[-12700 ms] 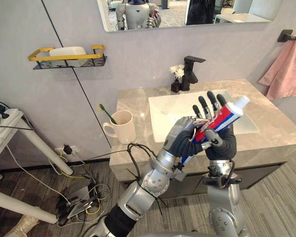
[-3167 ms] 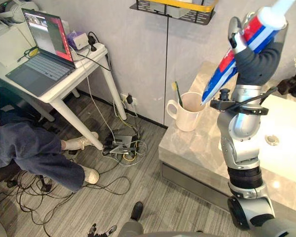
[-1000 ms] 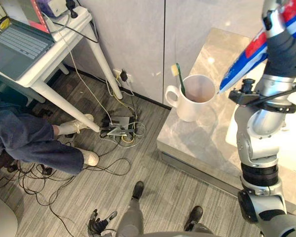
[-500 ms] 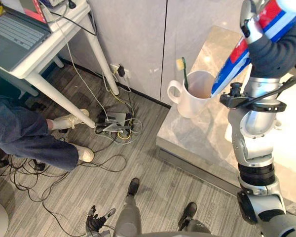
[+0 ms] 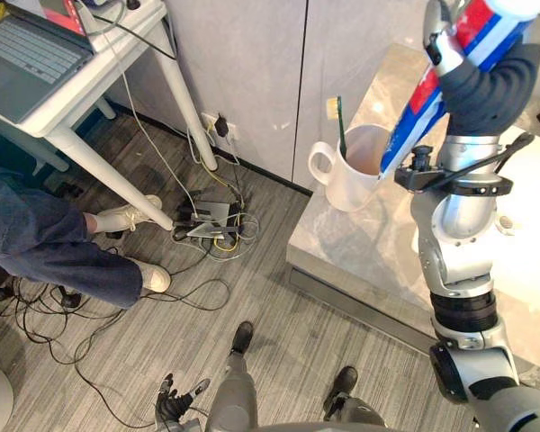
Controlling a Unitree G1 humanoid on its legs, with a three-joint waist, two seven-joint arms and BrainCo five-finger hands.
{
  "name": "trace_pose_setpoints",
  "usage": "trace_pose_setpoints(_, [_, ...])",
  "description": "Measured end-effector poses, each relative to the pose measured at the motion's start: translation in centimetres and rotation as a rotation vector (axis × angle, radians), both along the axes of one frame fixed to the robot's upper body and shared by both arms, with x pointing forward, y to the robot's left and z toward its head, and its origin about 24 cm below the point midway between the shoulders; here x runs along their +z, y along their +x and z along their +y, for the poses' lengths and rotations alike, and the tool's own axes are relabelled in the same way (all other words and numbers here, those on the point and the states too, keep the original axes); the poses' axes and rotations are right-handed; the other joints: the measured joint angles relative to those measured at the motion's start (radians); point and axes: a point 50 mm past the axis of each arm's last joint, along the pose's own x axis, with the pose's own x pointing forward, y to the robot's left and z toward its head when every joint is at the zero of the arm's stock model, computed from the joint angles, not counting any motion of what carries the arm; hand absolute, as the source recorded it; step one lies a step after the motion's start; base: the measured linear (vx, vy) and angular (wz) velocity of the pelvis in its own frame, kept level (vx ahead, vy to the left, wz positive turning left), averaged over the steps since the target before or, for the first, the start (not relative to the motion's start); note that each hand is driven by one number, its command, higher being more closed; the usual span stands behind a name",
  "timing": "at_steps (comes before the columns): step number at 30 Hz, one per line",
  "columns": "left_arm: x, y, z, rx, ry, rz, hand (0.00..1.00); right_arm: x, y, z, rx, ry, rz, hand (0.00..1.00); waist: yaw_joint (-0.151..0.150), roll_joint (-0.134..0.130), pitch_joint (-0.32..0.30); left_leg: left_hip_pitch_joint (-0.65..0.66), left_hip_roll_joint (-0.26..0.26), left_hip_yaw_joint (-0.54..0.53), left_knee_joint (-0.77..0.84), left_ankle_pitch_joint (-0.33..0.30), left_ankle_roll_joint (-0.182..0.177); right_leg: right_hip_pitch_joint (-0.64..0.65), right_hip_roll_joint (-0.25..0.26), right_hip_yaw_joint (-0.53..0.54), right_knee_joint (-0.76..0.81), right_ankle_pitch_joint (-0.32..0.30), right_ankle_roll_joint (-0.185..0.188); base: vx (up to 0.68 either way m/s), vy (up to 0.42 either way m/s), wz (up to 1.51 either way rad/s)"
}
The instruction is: Organize washtable
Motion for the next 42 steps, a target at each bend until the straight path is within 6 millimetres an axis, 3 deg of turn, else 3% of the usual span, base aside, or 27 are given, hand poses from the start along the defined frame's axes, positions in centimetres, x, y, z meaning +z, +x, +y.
trace_pose_setpoints(7, [0.0, 0.4, 0.2, 0.004, 0.0, -0.006, 0.0, 0.3, -0.1, 0.3, 0.013, -0.006, -0.011, 1.0, 0.002, -0.01, 0.016, -0.003, 0.0, 0.0, 0.0, 0.0, 0.0, -0.003, 0.0, 0.001, 0.0, 0.0, -0.001, 0.0, 0.0, 0.0])
trace_pose_setpoints(13, [0.1, 0.6, 0.2, 0.012, -0.004, -0.014, 0.0, -0.6, 1.3, 0.4, -0.005, -0.017, 0.067, 1.0, 0.001, -0.011, 0.032, -0.012, 0.0, 0.001, 0.002, 0.0, 0.0, -0.019, 0.0, 0.006, 0.007, -0.001, -0.001, 0.0, 0.002, -0.01])
trace_pose_setpoints(34, [0.1, 0.6, 0.2, 0.013, -0.004, -0.015, 0.0, -0.1, 1.3, -0.2, -0.036, 0.004, 0.053, 1.0, 0.001, -0.01, 0.034, -0.021, 0.0, 0.002, 0.003, 0.002, -0.002, -0.027, 0.0, 0.01, 0.009, -0.001, -0.002, 0.0, 0.0, 0.0])
trace_pose_setpoints(35, [0.1, 0.6, 0.2, 0.013, -0.004, -0.015, 0.0, -0.1, 1.3, -0.2, -0.036, 0.004, 0.053, 0.0, 0.001, -0.01, 0.035, -0.021, 0.0, 0.002, 0.003, 0.002, -0.002, -0.027, 0.0, 0.01, 0.009, -0.001, -0.002, 0.0, 0.0, 0.0])
trace_pose_setpoints(42, [0.1, 0.7, 0.2, 0.012, -0.004, -0.016, 0.0, -0.1, 1.3, -0.3, -0.038, 0.005, 0.054, 0.0, 0.001, -0.009, 0.037, -0.021, 0.0, 0.002, 0.006, 0.002, -0.002, -0.027, 0.0, 0.012, 0.011, -0.001, -0.002, 0.0, 0.0, 0.0])
